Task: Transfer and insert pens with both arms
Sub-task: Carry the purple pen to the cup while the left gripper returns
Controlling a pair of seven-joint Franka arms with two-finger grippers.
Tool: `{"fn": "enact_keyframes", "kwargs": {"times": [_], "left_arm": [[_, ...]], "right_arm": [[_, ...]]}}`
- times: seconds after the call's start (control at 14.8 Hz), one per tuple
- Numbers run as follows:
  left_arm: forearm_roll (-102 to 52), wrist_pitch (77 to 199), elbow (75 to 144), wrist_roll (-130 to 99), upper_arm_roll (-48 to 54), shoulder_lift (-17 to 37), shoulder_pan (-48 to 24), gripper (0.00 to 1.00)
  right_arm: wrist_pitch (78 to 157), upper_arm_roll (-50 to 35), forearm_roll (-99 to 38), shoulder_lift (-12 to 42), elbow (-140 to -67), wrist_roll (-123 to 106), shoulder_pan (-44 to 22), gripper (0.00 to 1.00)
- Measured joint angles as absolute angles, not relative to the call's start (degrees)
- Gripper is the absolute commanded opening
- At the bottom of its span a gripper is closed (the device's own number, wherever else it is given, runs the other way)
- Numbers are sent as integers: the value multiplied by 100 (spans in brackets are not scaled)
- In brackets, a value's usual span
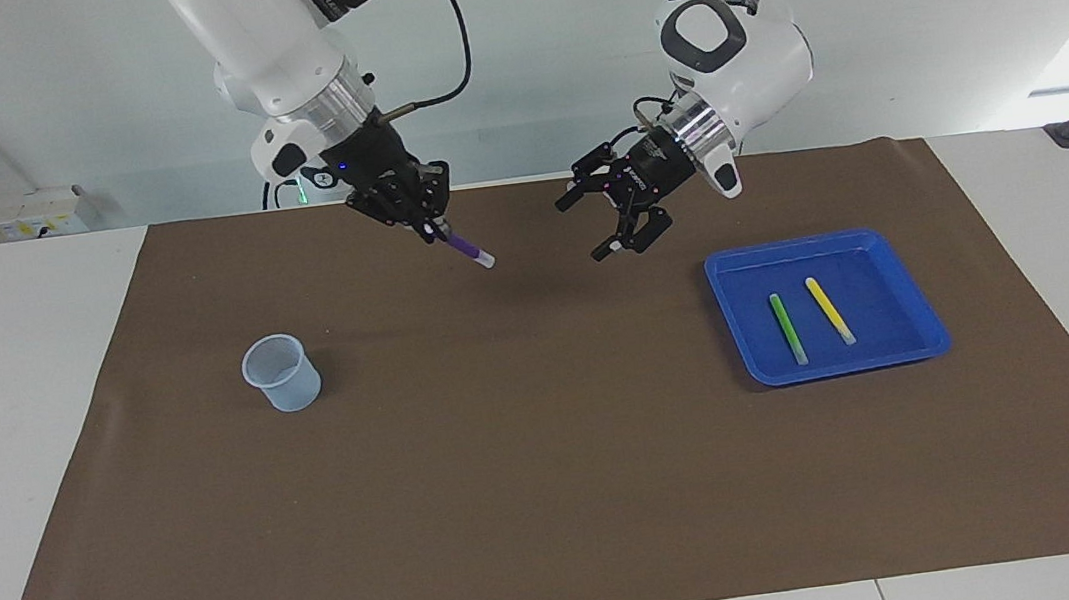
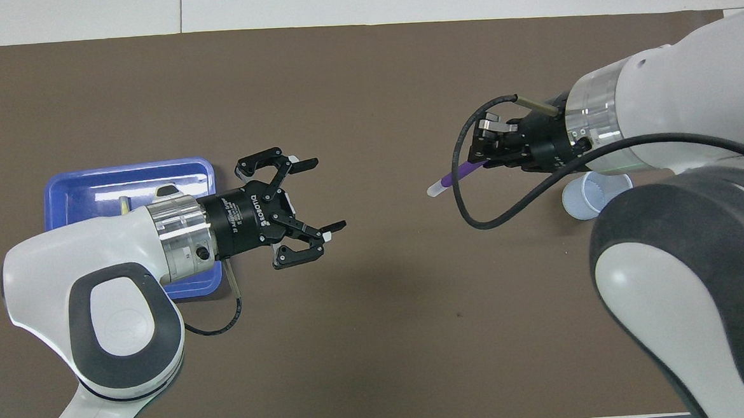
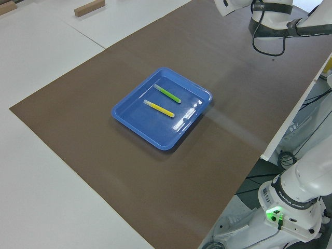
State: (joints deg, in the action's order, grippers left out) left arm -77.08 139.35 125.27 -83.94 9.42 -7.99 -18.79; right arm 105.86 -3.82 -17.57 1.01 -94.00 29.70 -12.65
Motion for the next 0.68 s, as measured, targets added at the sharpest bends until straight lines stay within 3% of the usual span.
{"fn": "enact_keyframes", "kwargs": {"times": [0.41,0.68], "left_arm": [[-5611,12235,12490,-8217,914,-823,-714,100],[-4082,11371,12323,-7683,899,-843,-280,100]], "right_arm": [[10225,-356,-828,97,-9449,1150,-516,0],[10249,-338,-497,-64,-9984,-72,103,0]]}}
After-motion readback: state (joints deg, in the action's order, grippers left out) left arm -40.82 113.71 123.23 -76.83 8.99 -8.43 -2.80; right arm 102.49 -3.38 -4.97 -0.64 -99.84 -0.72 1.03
